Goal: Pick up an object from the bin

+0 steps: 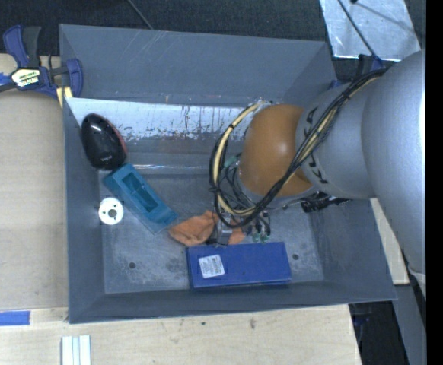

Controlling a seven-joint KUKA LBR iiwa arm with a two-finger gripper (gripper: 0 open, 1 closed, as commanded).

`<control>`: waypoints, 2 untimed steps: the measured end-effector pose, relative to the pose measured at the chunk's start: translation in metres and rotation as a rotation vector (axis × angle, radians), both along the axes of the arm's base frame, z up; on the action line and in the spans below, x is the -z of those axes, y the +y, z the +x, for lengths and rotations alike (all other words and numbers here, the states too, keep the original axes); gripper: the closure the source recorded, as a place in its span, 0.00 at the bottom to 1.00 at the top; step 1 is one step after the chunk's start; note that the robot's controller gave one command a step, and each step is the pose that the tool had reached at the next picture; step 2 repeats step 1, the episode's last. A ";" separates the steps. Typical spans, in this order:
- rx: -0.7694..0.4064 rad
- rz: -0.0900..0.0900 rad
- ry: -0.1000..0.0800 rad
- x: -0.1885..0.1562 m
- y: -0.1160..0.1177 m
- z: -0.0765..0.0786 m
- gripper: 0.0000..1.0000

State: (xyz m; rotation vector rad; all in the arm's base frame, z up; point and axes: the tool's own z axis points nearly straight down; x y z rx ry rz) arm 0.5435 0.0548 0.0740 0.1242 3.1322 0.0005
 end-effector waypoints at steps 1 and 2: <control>0.017 0.000 0.008 -0.200 -0.026 -0.024 1.00; 0.017 0.000 0.008 -0.200 -0.026 -0.024 1.00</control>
Offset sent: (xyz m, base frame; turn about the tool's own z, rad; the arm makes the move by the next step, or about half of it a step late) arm 0.0000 0.0000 0.0000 0.0000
